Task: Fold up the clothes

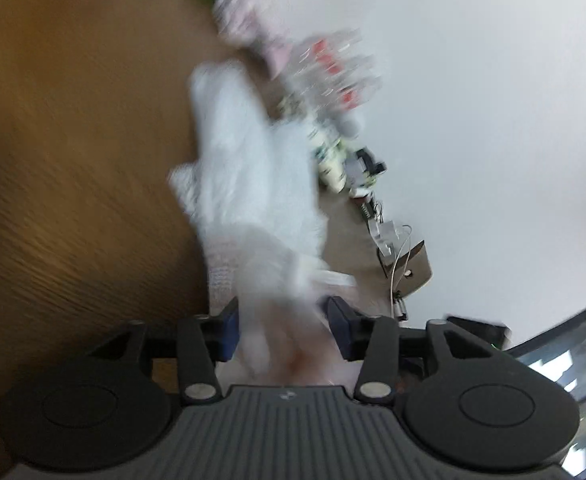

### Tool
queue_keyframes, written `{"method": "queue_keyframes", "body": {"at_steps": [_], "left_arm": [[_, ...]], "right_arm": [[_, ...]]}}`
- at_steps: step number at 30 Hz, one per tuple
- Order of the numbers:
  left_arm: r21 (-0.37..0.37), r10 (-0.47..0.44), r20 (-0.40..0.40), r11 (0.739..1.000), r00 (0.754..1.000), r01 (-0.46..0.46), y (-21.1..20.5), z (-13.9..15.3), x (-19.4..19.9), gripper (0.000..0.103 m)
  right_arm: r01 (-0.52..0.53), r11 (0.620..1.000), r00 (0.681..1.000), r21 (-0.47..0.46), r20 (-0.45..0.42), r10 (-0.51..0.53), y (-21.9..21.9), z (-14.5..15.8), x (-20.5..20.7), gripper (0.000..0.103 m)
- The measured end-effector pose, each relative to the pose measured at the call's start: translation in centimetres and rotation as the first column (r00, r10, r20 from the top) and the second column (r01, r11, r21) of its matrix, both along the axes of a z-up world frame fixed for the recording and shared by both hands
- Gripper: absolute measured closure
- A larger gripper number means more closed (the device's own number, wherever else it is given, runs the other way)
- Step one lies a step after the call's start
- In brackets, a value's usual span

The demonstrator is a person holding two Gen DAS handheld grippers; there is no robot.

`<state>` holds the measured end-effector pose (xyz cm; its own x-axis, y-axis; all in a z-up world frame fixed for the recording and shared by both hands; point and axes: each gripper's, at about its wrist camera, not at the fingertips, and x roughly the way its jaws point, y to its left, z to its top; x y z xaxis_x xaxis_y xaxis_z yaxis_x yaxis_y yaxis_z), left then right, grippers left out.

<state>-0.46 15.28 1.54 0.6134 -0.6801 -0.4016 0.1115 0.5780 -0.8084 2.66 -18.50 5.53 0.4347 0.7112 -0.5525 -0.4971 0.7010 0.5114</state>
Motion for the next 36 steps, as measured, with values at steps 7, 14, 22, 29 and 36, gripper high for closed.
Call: {"method": "queue_keyframes", "body": {"at_steps": [7, 14, 22, 29, 36], "left_arm": [[0.558, 0.017, 0.314, 0.806, 0.949, -0.198, -9.4, 5.9, -3.4, 0.043], [0.612, 0.104, 0.241, 0.755, 0.965, -0.234, -8.8, 0.5, -1.2, 0.095], [0.582, 0.118, 0.279, 0.769, 0.953, -0.265, -7.8, 0.4, -0.8, 0.093], [0.446, 0.227, 0.210, 0.843, 0.951, -0.300, -2.6, 4.4, -5.3, 0.041], [0.394, 0.186, 0.126, 0.892, 0.975, -0.221, -5.6, 2.8, -2.5, 0.039]], "right_arm": [[0.003, 0.999, 0.999, -0.037, 0.037, -0.002, 1.2, -0.4, -0.5, 0.088], [0.089, 0.995, 0.961, -0.055, 0.268, -0.071, -1.4, 3.1, -4.8, 0.100], [0.100, 0.984, 0.983, -0.147, 0.169, -0.074, 2.4, 0.0, -2.8, 0.103], [0.127, 0.992, 0.974, -0.014, 0.193, -0.122, -0.7, 3.2, -5.3, 0.056], [0.156, 0.986, 0.988, 0.062, -0.014, -0.156, -1.6, 0.1, -3.5, 0.051]]}}
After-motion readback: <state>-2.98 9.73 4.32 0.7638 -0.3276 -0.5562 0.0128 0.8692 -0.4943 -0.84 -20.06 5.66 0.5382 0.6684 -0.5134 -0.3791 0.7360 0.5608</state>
